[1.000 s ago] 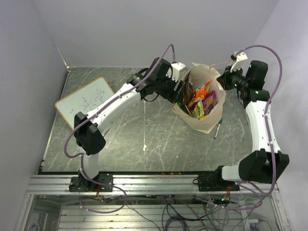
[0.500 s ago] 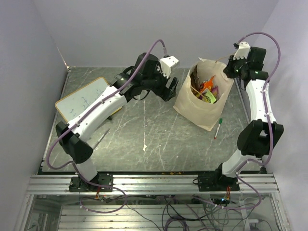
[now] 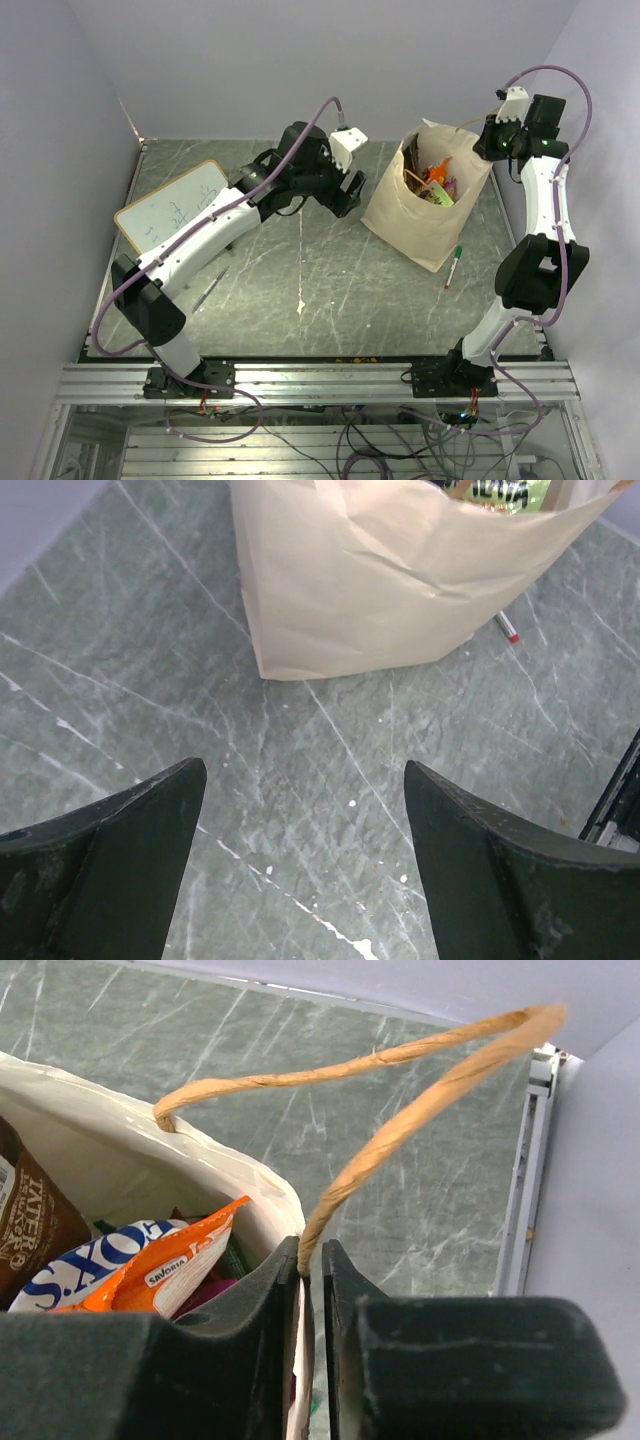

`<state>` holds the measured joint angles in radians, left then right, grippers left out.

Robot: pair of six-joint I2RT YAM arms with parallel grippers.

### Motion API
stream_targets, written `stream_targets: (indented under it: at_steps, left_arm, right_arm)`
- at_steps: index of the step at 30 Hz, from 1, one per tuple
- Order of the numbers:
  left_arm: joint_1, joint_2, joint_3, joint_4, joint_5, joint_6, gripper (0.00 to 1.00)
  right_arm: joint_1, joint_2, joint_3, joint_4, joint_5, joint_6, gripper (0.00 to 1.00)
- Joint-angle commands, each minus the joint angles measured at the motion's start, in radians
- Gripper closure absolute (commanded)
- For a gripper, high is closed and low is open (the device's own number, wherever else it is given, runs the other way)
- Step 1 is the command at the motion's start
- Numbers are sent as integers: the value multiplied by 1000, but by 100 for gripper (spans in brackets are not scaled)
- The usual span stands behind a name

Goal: Place the snacks into the paper bag
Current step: Adjust the paper bag at the center of the board.

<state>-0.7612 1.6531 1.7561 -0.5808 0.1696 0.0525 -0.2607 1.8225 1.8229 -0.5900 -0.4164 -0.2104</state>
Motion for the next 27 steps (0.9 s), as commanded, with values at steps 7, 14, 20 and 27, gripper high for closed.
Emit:
stream_targets:
  at_steps: [7,14,20,27]
  left_arm:
    - [-51,95,-130,336,151,-79,11]
    - [-62,208,-60,453,148,-187,11]
    - [-61,308,25,477,133,-276,11]
    - [-54,396,88,477,114,-362,12]
  right_arm:
    - [-17,-29,44,-125,-114,-50,68]
    - [-17,-47,54,-152,-173,-38,59]
    - [-17,-43,53,-183,-290,-7,63]
    - [-17,-83,-7,-192,-400,9,94]
